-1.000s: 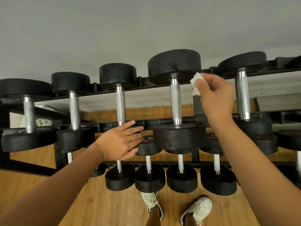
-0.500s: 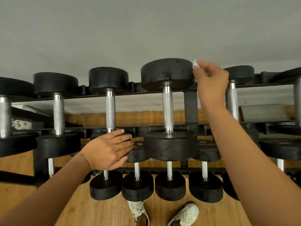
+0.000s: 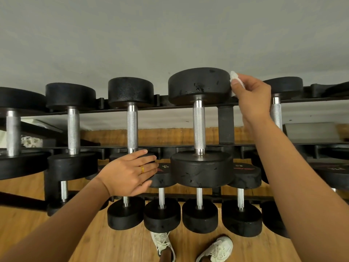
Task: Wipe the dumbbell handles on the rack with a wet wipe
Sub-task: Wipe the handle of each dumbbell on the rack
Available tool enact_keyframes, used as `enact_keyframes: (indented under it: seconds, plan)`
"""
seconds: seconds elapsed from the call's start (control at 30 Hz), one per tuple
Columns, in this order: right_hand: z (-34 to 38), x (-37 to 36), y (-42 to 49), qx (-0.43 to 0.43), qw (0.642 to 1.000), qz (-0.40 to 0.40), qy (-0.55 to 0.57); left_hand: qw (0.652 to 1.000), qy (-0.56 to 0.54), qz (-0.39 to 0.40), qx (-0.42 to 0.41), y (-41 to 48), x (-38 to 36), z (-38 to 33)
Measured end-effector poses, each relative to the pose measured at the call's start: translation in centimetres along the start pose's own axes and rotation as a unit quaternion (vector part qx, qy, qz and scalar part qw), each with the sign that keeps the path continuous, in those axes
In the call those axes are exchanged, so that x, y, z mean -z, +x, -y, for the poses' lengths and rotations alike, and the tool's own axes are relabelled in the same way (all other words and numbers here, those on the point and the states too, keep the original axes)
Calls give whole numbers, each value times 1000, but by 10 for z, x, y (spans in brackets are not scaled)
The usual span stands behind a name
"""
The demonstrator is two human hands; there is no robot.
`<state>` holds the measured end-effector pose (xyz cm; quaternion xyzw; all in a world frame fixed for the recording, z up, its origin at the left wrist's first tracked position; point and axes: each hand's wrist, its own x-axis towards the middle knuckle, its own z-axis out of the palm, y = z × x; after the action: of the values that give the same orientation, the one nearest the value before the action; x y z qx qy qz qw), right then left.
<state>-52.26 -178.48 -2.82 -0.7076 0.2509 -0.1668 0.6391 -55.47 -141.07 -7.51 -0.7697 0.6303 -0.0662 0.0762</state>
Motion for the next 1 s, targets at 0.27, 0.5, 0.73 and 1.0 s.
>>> enact_keyframes:
  seconds: [0.27,0.5,0.73,1.0]
  plan:
    - [-4,9,-10,16,1000,10,-20,1000,0,7,1,-1,-2,0]
    - [-6,-1,4,0,1000,6,-25,1000,-2,10,0,-1,-1,0]
    - [-13,0,2,-39,998,18,-34,1000,2,4,-1,0,-1,0]
    - [-18,3,-11,-110,991,18,74,1000,2,8,-3,2,1,1]
